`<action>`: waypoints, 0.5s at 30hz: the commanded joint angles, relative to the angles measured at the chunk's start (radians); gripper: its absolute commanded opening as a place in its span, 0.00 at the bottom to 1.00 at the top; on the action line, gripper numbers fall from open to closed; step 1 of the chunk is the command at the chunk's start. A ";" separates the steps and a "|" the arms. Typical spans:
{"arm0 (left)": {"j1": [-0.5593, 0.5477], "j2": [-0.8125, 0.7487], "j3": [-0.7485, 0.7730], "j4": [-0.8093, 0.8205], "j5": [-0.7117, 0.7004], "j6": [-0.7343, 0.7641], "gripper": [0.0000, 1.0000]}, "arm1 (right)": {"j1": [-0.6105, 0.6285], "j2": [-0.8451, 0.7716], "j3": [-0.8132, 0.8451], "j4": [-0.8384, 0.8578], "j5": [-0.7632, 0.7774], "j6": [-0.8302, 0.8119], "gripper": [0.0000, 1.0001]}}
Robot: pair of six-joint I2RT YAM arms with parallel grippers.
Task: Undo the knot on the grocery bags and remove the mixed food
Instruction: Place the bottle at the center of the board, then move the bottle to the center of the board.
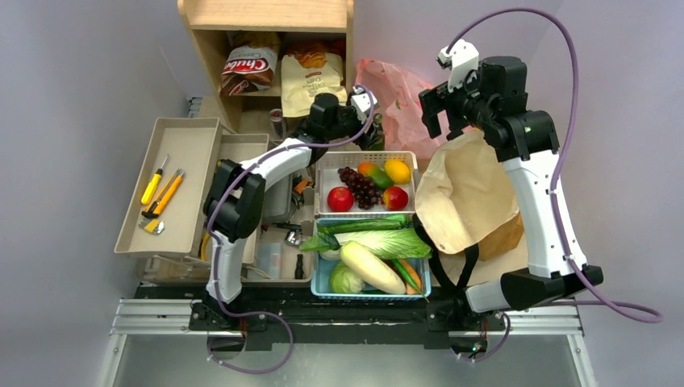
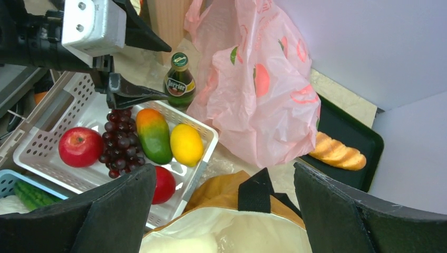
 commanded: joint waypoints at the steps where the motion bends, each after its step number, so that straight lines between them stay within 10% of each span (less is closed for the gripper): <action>1: -0.018 0.028 0.079 0.075 -0.083 0.083 0.74 | 0.000 -0.038 0.007 0.007 0.020 0.011 0.99; 15: -0.025 0.119 0.175 0.072 -0.101 -0.049 0.56 | -0.001 -0.023 0.025 -0.010 0.024 0.009 0.99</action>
